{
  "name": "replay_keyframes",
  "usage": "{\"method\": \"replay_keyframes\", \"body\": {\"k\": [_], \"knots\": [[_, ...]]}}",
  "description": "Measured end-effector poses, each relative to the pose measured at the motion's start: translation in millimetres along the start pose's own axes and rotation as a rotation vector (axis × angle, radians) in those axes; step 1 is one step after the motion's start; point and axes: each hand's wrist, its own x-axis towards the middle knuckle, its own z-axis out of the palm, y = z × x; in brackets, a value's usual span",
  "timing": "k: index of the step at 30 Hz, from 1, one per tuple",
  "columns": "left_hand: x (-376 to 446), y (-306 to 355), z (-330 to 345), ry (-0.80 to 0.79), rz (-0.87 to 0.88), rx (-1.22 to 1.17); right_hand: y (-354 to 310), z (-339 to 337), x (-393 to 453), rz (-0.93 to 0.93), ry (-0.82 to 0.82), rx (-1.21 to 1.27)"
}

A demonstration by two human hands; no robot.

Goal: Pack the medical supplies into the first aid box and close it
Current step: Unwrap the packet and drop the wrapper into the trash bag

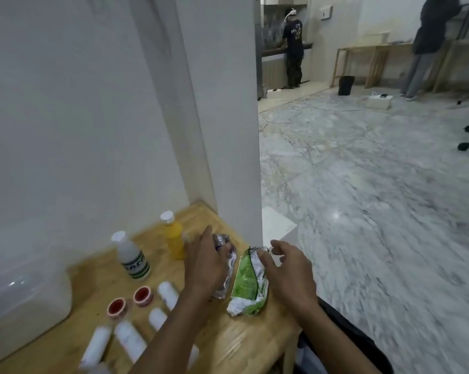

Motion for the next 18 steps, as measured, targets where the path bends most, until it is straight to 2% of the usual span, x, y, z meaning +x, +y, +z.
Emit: {"method": "replay_keyframes", "body": {"k": [3, 7, 11, 18], "knots": [[0.5, 0.6, 3.7, 0.075, -0.001, -0.002, -0.8, -0.1, 0.0, -0.004, 0.015, -0.036], [-4.5, 3.6, 4.4, 0.149, 0.091, -0.029, -2.4, 0.2, -4.1, -0.015, 0.058, -0.016], [-14.8, 11.7, 0.2, 0.217, 0.117, -0.15, -1.6, 0.0, -7.7, -0.032, 0.068, 0.009], [-29.2, 13.6, -6.5, 0.241, 0.152, -0.242, -0.7, -6.0, -7.9, -0.077, 0.011, -0.053]]}}
